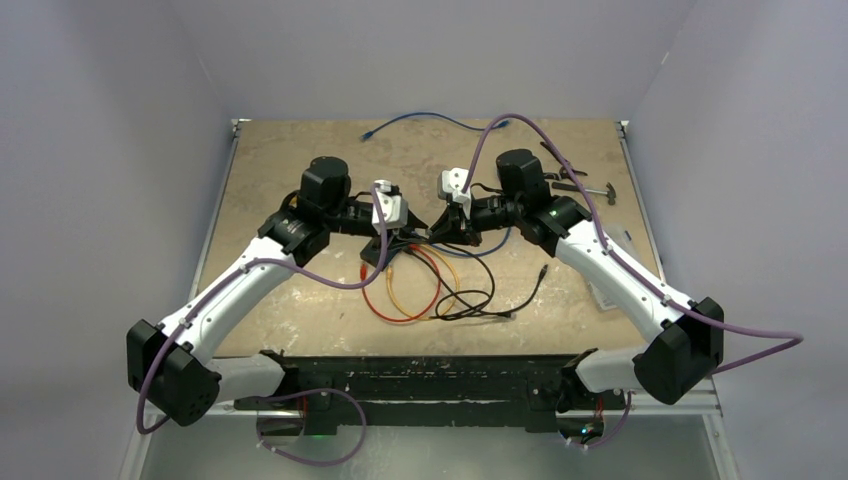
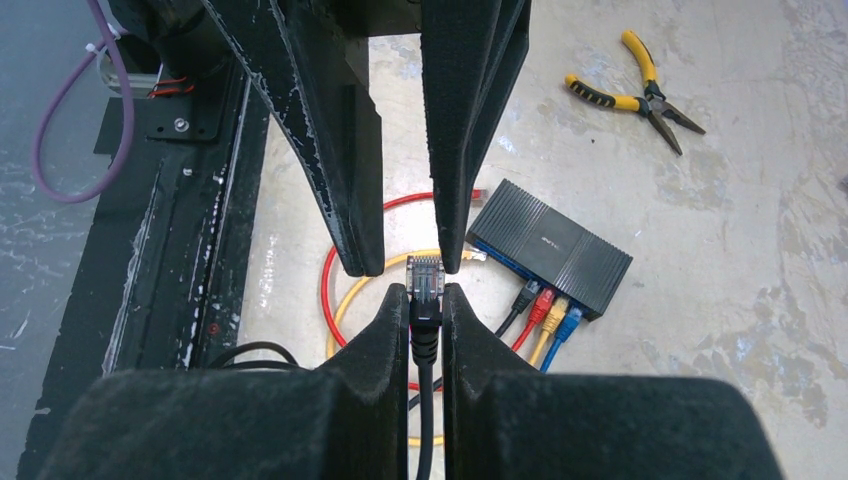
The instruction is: Insert the plug into the switch port
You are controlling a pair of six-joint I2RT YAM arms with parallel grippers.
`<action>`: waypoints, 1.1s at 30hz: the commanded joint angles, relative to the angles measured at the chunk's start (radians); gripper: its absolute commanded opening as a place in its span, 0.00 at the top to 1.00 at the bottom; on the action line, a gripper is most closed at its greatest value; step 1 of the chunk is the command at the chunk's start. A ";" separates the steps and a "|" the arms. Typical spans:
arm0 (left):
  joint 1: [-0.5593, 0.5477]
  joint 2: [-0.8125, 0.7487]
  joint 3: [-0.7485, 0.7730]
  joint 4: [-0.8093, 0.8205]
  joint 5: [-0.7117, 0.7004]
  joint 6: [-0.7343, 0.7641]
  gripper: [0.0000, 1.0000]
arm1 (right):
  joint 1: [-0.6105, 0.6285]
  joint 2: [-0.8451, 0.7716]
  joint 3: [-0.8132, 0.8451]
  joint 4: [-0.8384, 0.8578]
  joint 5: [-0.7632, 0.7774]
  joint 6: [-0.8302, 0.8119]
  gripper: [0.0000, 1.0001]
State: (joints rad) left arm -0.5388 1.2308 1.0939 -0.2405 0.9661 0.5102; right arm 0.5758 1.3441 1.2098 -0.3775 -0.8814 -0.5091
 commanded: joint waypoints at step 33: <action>0.101 -0.087 -0.193 0.518 0.036 -0.387 1.00 | -0.005 -0.166 -0.254 0.460 -0.045 0.225 0.51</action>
State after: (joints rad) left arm -0.4694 1.2091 0.9642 -0.0086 1.0111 0.3038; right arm 0.5766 1.2476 1.0092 -0.1139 -0.9081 -0.3855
